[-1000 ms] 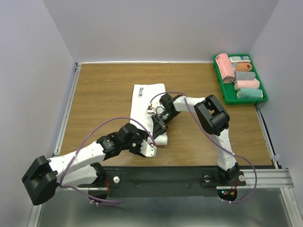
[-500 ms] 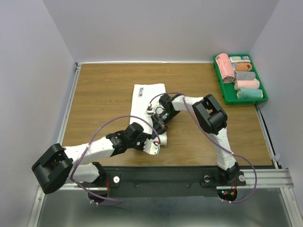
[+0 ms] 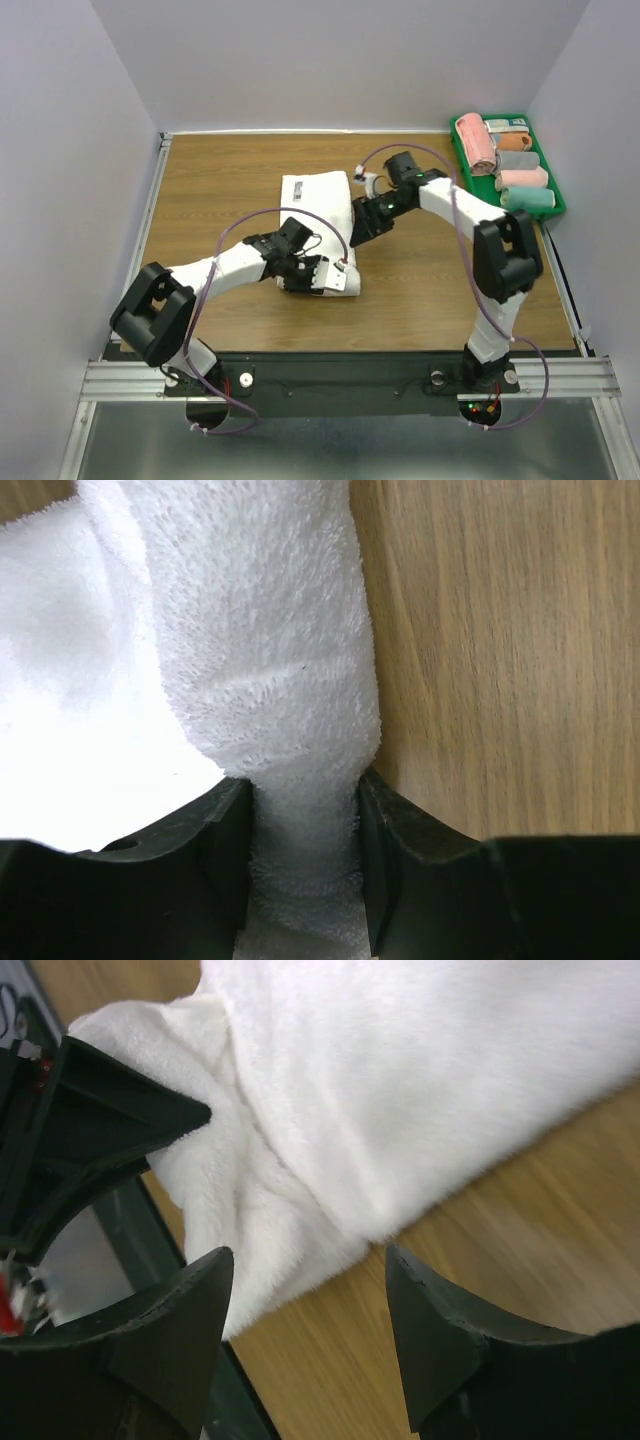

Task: Roll the towels
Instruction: Roll the towel

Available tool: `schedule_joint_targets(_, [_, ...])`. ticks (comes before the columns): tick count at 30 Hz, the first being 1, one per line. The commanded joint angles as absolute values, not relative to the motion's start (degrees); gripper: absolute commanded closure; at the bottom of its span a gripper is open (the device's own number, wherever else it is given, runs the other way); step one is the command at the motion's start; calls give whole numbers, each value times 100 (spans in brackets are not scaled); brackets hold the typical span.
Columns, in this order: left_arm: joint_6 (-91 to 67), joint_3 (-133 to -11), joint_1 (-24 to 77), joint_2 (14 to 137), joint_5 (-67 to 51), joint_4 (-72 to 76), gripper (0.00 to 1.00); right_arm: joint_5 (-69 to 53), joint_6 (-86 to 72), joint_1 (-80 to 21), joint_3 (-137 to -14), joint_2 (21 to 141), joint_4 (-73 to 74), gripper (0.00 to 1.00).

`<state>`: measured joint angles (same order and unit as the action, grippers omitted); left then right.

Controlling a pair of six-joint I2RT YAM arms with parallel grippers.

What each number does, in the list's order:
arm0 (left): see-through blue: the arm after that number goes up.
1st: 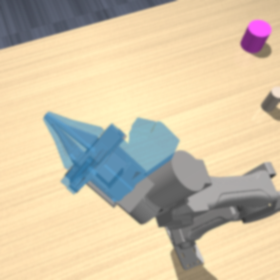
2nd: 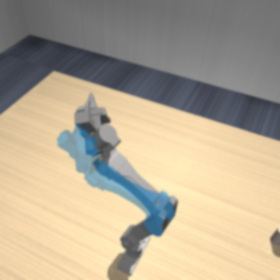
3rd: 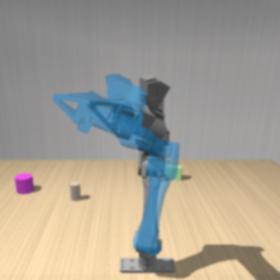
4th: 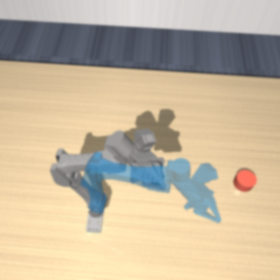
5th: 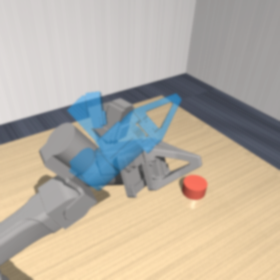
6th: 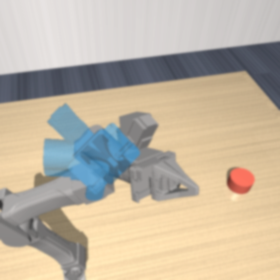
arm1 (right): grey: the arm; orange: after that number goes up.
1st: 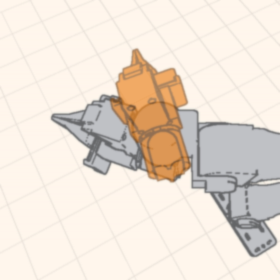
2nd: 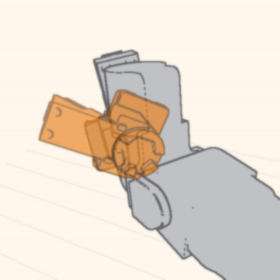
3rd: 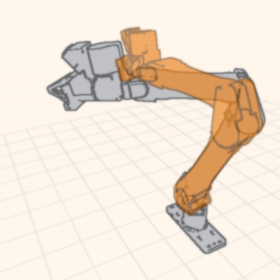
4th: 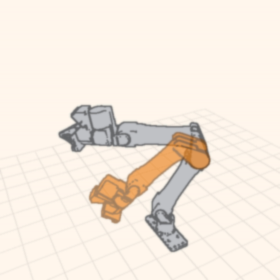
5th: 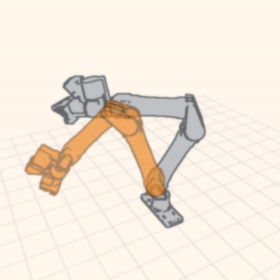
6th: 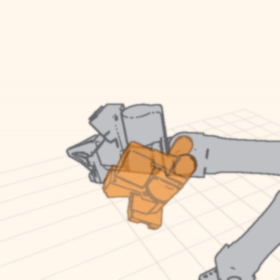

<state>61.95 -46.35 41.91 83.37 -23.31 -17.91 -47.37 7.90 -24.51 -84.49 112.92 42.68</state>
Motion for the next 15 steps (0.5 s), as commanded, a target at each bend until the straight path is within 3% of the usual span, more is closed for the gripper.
schedule_joint_targets(1, [6372, -4877, 3807, 9234, -3189, -3628, 100, -3894, 1019, -2154, -8071, 10075, 3701, 23])
schedule_joint_targets(4, [6582, -5308, 3455, 9806, -3541, -4322, 100, -3499, 1177, -2118, -7570, 9108, 3437, 20])
schedule_joint_targets(7, [6688, -5607, 3217, 10106, -3682, -4534, 100, -3349, 1546, -2118, -7085, 8106, 3112, 3])
schedule_joint_targets(8, [6697, -5755, 3121, 10299, -3744, -4640, 100, -3331, 1756, -2127, -6806, 7686, 3016, 2])
schedule_joint_targets(12, [6820, -6116, 2936, 10853, -3823, -4965, 100, -3419, 2258, -2276, -6531, 7226, 3216, 3])
schedule_joint_targets(15, [6864, -6354, 2778, 11310, -3849, -5167, 100, -3025, 2618, -2958, -6460, 7277, 3453, 17])
